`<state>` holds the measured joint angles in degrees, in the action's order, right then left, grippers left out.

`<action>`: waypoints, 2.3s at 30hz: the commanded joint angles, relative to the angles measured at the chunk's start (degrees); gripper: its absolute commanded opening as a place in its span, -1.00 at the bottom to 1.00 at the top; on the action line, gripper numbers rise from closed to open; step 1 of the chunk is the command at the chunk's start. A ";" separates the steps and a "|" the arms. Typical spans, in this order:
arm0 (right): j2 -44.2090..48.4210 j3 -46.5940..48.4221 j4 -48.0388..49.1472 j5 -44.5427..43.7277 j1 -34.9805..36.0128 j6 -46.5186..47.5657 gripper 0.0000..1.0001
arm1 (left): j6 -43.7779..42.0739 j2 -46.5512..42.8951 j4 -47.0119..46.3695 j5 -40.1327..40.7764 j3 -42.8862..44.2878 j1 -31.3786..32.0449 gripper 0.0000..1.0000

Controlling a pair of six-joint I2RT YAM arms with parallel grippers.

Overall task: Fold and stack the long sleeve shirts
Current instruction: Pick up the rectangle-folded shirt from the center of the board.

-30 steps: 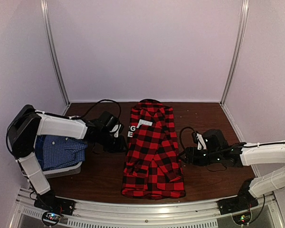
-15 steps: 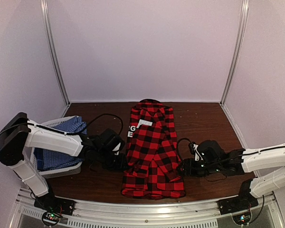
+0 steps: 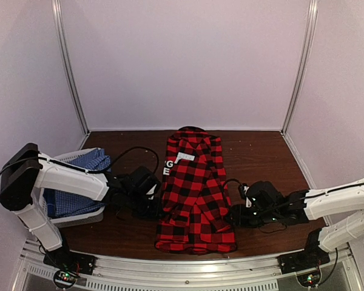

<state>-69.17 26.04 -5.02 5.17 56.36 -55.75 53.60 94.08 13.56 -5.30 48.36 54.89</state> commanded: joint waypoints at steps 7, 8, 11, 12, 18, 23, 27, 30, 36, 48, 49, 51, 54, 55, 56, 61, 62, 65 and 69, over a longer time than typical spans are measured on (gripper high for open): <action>-0.63 2.25 -2.36 -2.69 0.66 1.21 0.10 | 0.45 0.09 0.66 -0.42 2.87 2.26 -0.87; -0.72 2.33 -2.41 -2.55 0.68 1.34 0.10 | 0.53 -0.01 0.78 -0.58 2.88 2.38 -0.92; -1.09 3.03 -3.10 -2.46 0.66 1.83 0.10 | 1.19 -0.59 0.80 -1.41 2.58 2.83 -1.00; -1.18 3.29 -3.46 -2.45 0.66 2.05 0.10 | 1.42 -0.83 0.82 -1.67 2.48 3.00 -1.00; -1.73 4.27 -4.50 -2.37 0.77 2.97 0.10 | 2.50 -2.43 1.72 -3.50 0.96 3.39 -1.00; -2.70 3.91 -4.46 -2.15 1.02 3.19 0.11 | 2.83 -4.03 1.29 -6.86 -0.97 3.42 -1.00; -3.65 3.60 -3.93 -1.92 1.25 3.15 0.10 | 2.39 -3.10 1.20 -7.31 -1.59 3.47 -1.00; -3.65 3.66 -3.94 -1.93 1.28 3.03 0.10 | 2.25 -2.07 0.69 -7.76 -1.52 3.41 -1.00; -2.79 3.63 -5.31 -2.77 1.32 2.92 0.11 | 2.04 -4.23 3.41 -4.28 -0.37 3.41 -0.53; -2.04 2.20 -4.44 -2.33 1.13 1.98 0.02 | 2.12 -7.65 3.59 -1.97 -3.07 1.96 -0.28; -1.88 1.99 -4.46 -2.53 1.08 1.82 0.01 | 2.20 -7.68 2.45 -2.89 -3.85 1.36 -0.28; -1.50 1.50 -4.25 -2.68 0.91 1.53 -0.01 | 2.30 -7.64 0.20 -4.57 -5.35 0.55 -0.29; -0.83 0.59 -3.51 -2.53 0.47 1.12 -0.04 | 2.07 -7.21 -1.95 -6.22 -6.49 -0.21 -0.28; -0.72 0.23 -3.17 -2.36 0.38 0.98 -0.05 | 1.97 -6.96 -2.74 -6.96 -6.78 -0.33 -0.27; -0.71 -0.03 -2.83 -2.18 0.27 0.91 -0.06 | 1.94 -6.69 -3.31 -7.55 -7.14 -0.54 -0.26; -1.09 -1.48 -0.43 -0.80 -0.36 0.28 -0.14 | 2.44 -6.27 -5.55 -8.93 -8.24 -0.93 -0.22; -1.03 -1.78 -0.07 -0.64 -0.49 0.08 -0.16 | 2.71 -6.47 -5.83 -8.98 -8.51 -1.01 -0.21; -0.81 -2.74 0.79 -0.29 -0.83 -0.23 -0.20 | 3.49 -7.22 -6.50 -8.96 -9.40 -1.26 -0.19; -0.45 -3.91 2.07 0.23 -1.25 -0.72 -0.22 | 3.81 -7.73 -7.81 -9.79 -10.36 -1.48 -0.16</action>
<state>-70.70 23.46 -5.34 4.93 55.77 -55.64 56.64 87.44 9.32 -13.65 39.00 53.98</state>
